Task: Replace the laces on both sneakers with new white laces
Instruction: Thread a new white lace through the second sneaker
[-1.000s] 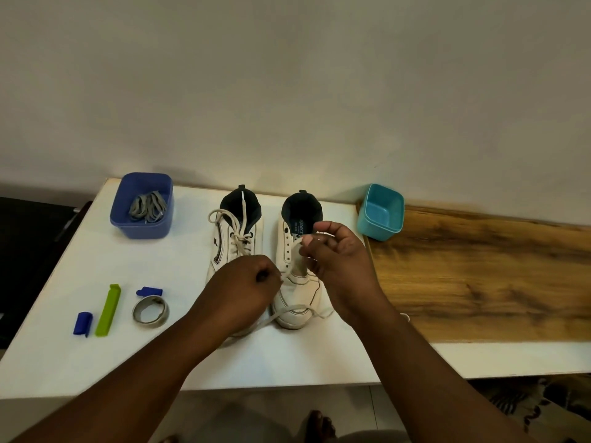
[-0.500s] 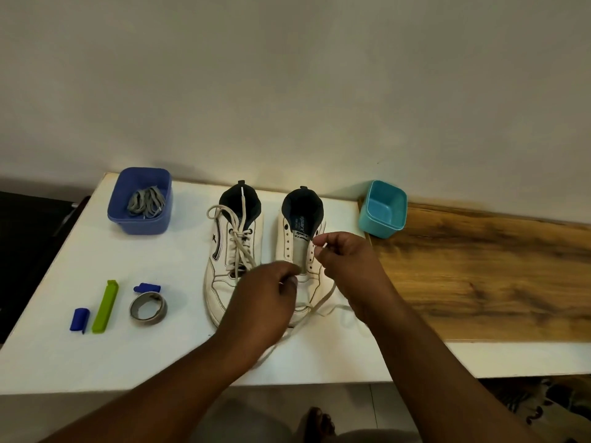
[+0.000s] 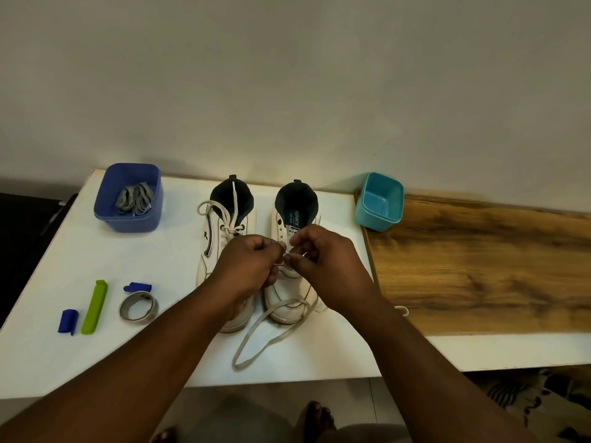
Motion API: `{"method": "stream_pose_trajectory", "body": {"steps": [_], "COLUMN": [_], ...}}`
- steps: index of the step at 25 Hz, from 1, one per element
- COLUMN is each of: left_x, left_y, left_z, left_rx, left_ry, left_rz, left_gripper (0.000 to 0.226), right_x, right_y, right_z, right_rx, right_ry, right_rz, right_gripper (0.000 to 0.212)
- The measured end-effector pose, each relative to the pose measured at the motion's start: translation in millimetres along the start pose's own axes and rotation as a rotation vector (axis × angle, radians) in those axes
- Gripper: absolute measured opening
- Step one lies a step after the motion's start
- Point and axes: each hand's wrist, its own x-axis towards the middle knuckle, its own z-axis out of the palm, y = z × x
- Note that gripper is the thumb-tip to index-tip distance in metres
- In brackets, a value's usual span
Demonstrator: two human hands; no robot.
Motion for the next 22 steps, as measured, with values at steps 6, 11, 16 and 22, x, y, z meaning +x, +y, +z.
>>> {"method": "stream_pose_trajectory", "body": {"steps": [6, 11, 16, 22], "left_x": [8, 13, 20, 18], "left_y": [-16, -31, -32, -31], "left_z": [1, 6, 4, 1], "left_rx": [0.325, 0.689, 0.583, 0.548], "left_ry": [0.146, 0.211, 0.167, 0.141], "left_rz": [0.251, 0.420, 0.352, 0.343], "left_gripper": [0.014, 0.024, 0.024, 0.018], "right_x": [1, 5, 11, 15], "right_y": [11, 21, 18, 33], "right_z": [2, 10, 26, 36], "right_rx": [-0.313, -0.496, -0.671, -0.142], "right_ry": [0.091, 0.111, 0.103, 0.136], "right_rz": [-0.010, -0.042, -0.141, 0.169], "right_gripper": [0.013, 0.021, 0.020, 0.008]}}
